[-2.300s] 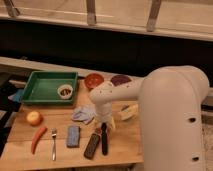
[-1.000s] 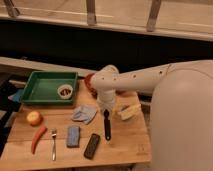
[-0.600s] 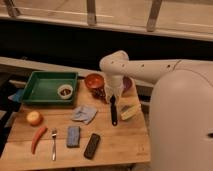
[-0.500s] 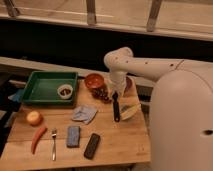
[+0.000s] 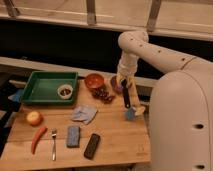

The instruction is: Wipe purple bowl with brush

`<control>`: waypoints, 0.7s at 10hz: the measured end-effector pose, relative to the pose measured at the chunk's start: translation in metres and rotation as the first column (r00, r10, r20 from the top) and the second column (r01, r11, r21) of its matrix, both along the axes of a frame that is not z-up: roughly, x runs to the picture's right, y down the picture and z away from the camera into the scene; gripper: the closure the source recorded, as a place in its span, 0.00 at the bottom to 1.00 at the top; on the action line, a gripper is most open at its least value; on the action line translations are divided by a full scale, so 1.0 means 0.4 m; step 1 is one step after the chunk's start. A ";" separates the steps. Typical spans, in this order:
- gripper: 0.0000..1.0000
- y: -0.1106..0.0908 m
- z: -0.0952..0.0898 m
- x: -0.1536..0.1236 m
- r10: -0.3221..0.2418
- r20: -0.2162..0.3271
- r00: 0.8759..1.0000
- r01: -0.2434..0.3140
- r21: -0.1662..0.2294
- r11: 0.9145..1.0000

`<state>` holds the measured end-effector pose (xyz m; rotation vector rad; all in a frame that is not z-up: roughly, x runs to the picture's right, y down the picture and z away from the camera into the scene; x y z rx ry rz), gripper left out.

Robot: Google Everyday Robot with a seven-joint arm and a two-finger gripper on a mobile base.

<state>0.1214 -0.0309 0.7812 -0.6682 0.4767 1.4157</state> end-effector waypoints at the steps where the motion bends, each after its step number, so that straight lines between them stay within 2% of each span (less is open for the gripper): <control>1: 0.87 0.001 -0.004 0.001 -0.014 0.011 1.000 0.014 -0.004 1.000; 7: 0.87 0.001 -0.006 0.001 -0.016 0.013 1.000 0.016 -0.005 1.000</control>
